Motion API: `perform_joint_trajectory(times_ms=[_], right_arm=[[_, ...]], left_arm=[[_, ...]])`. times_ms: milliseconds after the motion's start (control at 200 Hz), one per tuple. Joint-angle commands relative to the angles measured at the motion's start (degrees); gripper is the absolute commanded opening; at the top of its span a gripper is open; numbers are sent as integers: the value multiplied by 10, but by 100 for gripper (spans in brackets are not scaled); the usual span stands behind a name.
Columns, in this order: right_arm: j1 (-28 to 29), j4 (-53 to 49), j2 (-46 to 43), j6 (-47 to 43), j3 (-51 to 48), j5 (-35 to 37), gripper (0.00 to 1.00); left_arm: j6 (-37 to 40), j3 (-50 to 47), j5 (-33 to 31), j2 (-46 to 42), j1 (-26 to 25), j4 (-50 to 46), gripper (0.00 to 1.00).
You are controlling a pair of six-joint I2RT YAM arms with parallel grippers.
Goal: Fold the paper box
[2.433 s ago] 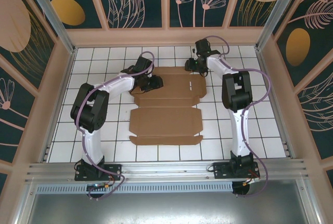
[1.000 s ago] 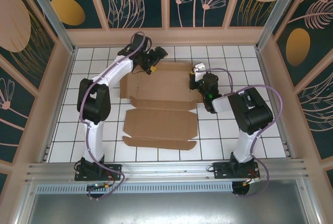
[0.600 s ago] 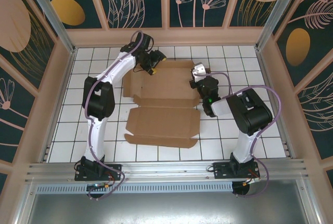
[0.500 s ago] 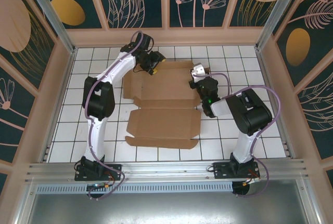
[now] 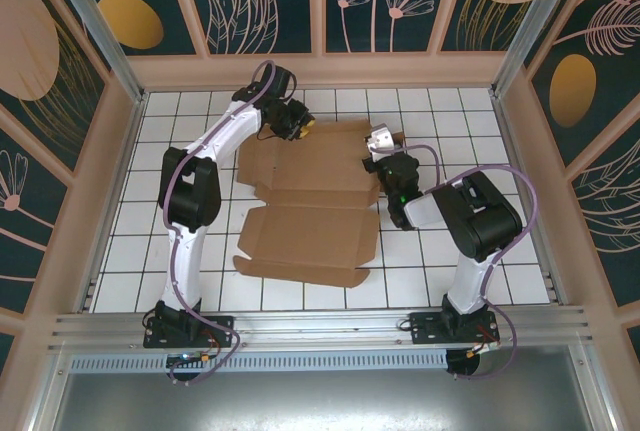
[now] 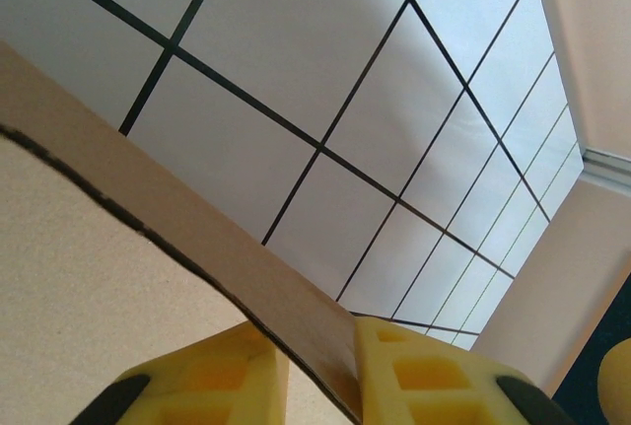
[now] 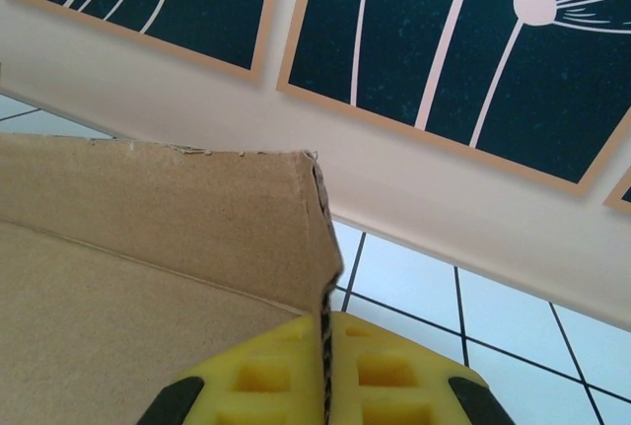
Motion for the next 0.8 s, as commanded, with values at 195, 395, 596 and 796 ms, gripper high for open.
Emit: perform_joint_trajectory(times_ms=[195, 395, 596, 796], right_arm=[[14, 57, -67, -16, -34, 16, 50], [16, 4, -139, 9, -55, -59, 65], [14, -269, -224, 129, 33, -225, 58], [72, -511, -175, 262, 161, -311, 19]], left_arm=[[-16, -63, 11, -29, 9, 58, 5], [-22, -106, 19, -44, 11, 113, 0], [-55, -175, 22, -83, 16, 232, 0], [-117, -209, 0, -93, 25, 285, 0]])
